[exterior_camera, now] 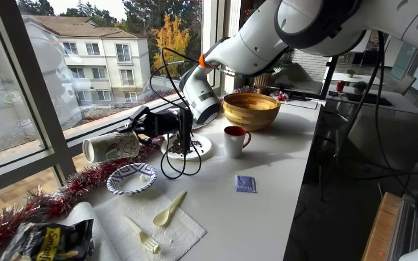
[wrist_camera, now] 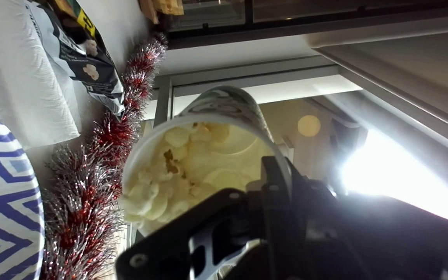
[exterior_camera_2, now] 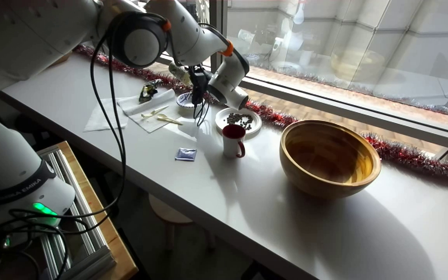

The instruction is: Pour the contents in the cup into the bowl

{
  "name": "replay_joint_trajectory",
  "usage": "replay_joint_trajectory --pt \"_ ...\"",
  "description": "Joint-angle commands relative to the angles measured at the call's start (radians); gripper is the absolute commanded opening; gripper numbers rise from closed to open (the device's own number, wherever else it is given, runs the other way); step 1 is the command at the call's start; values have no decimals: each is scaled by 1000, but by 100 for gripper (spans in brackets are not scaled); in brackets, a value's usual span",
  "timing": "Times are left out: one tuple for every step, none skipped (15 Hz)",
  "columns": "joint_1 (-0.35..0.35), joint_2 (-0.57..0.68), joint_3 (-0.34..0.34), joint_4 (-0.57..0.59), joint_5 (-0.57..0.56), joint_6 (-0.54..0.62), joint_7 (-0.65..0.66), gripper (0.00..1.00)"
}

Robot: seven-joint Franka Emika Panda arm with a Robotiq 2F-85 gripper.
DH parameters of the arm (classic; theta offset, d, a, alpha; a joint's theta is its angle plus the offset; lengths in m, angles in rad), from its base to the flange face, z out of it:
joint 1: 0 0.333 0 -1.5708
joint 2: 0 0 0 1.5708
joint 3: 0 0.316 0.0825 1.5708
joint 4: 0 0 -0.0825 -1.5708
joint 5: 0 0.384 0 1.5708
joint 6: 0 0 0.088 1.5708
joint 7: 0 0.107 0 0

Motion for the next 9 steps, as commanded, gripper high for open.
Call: replay_joint_trajectory --pt "13 77 8 83 67 -37 34 1" --pt "19 85 6 92 74 -32 42 1" --pt "24 91 5 99 77 -30 55 1" --pt "28 96 5 107 75 -30 69 1" --pt "29 103 8 115 76 -33 78 1" --pt "30 109 11 121 77 -36 93 1" --pt "32 114 12 128 76 -36 98 1" --pt "28 122 21 133 84 -47 116 1" --pt "25 131 28 141 91 -59 130 1"
